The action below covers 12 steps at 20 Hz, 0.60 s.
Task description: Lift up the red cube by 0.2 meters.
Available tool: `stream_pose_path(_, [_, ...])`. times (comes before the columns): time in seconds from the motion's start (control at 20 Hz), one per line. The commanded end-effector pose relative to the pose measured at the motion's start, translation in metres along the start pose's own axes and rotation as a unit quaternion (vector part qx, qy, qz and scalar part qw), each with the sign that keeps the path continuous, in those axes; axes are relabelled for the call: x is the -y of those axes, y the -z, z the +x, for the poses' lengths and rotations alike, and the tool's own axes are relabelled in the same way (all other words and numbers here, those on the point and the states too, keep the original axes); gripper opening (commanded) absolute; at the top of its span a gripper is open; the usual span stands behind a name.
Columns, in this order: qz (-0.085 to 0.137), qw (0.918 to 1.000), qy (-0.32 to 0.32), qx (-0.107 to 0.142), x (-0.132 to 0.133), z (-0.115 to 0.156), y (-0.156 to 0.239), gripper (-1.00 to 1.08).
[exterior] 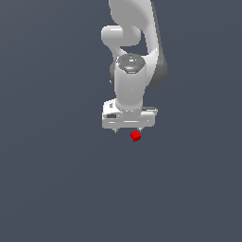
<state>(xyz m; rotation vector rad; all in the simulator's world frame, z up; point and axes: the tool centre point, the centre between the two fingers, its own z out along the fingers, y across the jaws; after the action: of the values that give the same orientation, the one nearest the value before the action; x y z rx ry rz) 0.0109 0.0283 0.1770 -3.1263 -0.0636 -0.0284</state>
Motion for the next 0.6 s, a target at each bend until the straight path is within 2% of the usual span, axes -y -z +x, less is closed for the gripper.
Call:
stream_pose_path(0.0, [0.0,1.0,0.0,0.0,0.0,0.0,0.0,1.0])
stream_pose_path(0.25, [0.0,1.0,0.009,0.0,0.003,-0.003,-0.007,1.0])
stream_pose_path(0.55, [-0.001,0.999,0.044,0.002,0.015,-0.014,-0.035,1.0])
